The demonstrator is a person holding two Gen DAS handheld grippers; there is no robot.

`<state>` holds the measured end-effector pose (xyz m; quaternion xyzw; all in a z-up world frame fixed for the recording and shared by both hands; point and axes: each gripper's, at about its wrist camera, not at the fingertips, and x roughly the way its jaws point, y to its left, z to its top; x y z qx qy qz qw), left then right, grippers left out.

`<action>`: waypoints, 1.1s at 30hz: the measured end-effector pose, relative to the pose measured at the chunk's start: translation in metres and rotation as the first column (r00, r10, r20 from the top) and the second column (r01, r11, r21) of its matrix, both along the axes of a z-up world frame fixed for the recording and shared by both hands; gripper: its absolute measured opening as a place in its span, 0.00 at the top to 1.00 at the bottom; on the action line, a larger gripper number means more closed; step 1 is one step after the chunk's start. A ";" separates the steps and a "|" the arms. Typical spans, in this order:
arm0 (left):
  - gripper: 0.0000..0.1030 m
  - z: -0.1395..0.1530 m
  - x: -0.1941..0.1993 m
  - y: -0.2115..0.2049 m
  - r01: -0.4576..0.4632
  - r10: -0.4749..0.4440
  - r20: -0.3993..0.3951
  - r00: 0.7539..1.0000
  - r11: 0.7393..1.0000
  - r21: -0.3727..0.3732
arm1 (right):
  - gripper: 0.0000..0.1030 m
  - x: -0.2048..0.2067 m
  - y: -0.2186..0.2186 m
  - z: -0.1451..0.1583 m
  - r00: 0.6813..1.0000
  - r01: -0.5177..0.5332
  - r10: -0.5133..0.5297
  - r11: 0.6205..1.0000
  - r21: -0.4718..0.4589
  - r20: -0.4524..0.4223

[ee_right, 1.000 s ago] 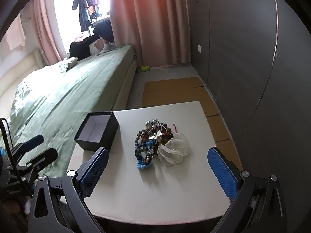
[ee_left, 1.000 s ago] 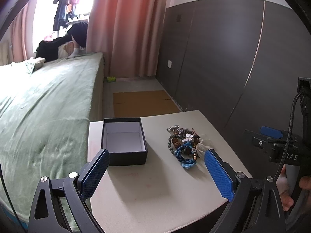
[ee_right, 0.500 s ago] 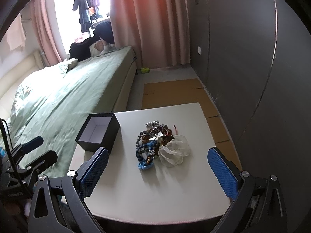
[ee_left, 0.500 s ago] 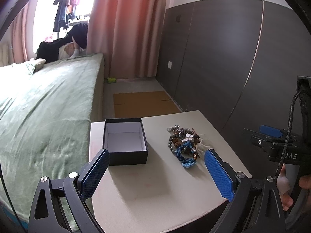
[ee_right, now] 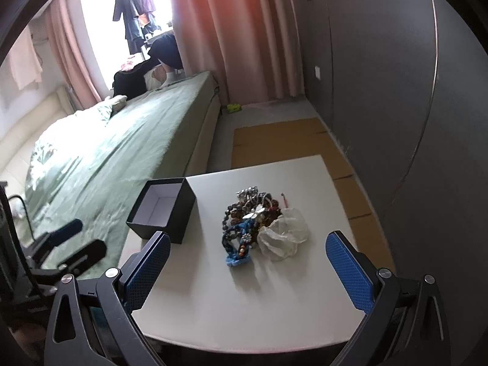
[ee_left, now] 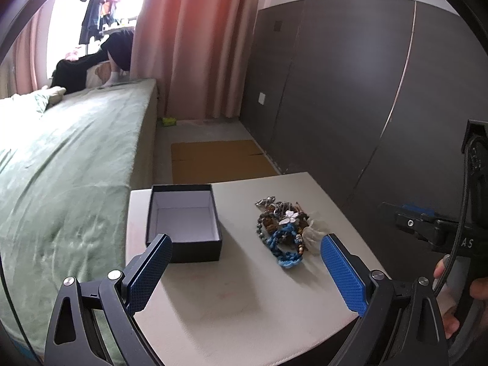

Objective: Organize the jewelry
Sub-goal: 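Grasp the blue braided bracelet with the left tool while the right tool reaches the pile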

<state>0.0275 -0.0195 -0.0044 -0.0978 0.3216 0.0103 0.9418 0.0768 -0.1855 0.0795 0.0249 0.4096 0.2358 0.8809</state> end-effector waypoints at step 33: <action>0.56 -0.107 0.120 -0.078 0.199 -0.222 -0.269 0.937 0.974 -0.109 | 0.00 0.097 -0.061 -0.073 0.909 0.285 -0.217 0.947 0.151 -0.357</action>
